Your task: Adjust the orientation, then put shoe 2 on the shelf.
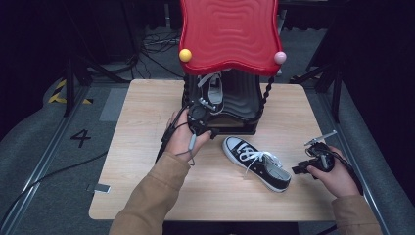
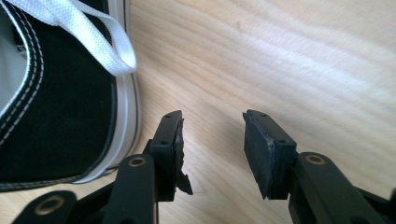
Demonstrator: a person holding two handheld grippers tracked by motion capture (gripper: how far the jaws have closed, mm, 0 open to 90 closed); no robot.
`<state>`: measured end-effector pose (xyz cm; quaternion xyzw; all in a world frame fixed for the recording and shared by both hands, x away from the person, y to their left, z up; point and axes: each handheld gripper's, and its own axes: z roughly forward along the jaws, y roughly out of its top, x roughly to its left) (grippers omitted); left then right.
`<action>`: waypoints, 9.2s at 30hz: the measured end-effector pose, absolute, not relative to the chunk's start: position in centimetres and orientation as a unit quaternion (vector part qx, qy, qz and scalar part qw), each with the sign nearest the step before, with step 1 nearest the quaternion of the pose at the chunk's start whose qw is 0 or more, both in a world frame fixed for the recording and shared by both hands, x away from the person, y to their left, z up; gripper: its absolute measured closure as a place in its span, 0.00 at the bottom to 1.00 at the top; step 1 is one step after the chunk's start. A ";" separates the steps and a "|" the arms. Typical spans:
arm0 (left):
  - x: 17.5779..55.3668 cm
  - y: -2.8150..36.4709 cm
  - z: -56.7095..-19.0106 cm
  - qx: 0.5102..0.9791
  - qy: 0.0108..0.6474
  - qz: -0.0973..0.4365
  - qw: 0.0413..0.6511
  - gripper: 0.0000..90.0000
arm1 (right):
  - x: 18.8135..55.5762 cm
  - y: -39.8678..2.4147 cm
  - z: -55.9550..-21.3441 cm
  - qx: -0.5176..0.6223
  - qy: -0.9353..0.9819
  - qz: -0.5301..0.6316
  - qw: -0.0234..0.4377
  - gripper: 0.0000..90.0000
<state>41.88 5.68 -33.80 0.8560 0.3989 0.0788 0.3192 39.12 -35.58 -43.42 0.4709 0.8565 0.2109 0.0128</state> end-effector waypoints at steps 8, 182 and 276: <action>39.1 7.7 -35.6 0.863 0.405 0.070 0.294 0.44 | 38.6 -35.8 -41.8 0.490 0.843 0.221 0.000 0.67; 37.8 19.7 -40.7 0.842 0.469 0.041 0.263 0.35 | 48.0 -14.7 -31.6 0.431 0.800 0.328 0.257 0.97; 38.4 18.1 -41.4 0.857 0.449 0.029 0.249 0.34 | 43.2 -19.7 -37.1 0.422 0.818 0.386 0.068 1.00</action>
